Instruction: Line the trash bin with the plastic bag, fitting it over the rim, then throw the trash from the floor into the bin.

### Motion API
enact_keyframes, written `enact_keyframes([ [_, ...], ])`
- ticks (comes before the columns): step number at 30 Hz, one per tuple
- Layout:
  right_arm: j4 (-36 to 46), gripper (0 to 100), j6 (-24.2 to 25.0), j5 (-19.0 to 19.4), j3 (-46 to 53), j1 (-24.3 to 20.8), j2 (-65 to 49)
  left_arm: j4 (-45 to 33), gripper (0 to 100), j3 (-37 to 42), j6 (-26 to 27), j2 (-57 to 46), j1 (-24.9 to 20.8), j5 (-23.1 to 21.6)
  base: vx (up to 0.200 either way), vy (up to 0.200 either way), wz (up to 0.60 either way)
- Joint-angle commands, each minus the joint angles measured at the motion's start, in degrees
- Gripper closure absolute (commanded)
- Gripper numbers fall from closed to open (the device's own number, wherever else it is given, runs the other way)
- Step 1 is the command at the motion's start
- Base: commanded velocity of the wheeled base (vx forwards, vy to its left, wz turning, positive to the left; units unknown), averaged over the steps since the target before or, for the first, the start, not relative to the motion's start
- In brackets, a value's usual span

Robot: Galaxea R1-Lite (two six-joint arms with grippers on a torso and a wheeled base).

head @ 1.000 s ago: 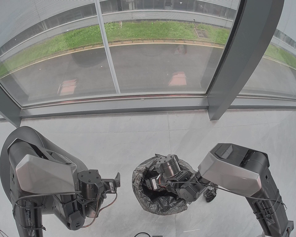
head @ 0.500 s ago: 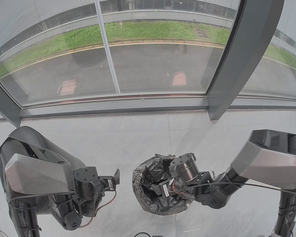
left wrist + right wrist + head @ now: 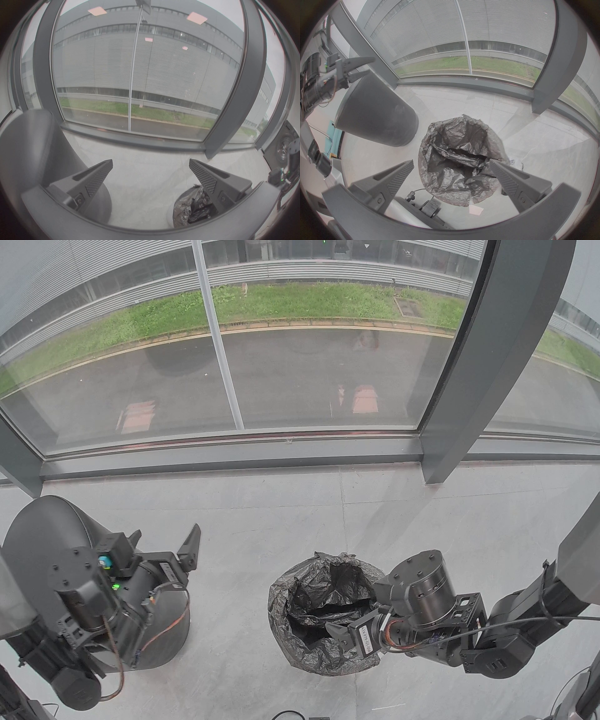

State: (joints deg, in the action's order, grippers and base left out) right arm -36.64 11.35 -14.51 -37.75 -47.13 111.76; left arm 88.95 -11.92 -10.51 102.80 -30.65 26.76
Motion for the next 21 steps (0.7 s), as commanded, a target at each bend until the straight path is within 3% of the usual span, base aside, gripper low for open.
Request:
enact_keyframes([
  [1,1.22,0,-3.7,-2.46,0.66,5.03,-6.82,-0.36,0,8.85,6.55,-21.77,2.79,0.75,0.0,0.0,0.0],
  [5,0.43,0,-5.28,-2.02,-1.8,12.59,-9.02,-2.29,0,11.92,11.65,-32.23,6.39,3.65,0.0,0.0,0.0],
  [9,0.61,0,-7.04,1.76,-5.4,18.74,-10.43,-15.57,0,11.92,12.71,-44.97,8.5,4.97,0.0,0.0,0.0],
  [13,1.4,0,-7.13,4.49,-11.55,24.54,-10.51,-41.41,0,9.73,12.97,-63.16,9.03,4.79,0.0,0.0,0.0],
  [15,2.1,0,-7.13,6.42,-12.87,26.3,-10.78,-53.1,0,8.58,12.53,-70.11,11.66,4.62,0.0,0.0,0.0],
  [21,4.13,0,-7.13,8.0,-13.4,27.0,-11.57,-75.6,0,8.23,12.44,-85.93,19.49,2.95,0.0,0.0,0.0],
])
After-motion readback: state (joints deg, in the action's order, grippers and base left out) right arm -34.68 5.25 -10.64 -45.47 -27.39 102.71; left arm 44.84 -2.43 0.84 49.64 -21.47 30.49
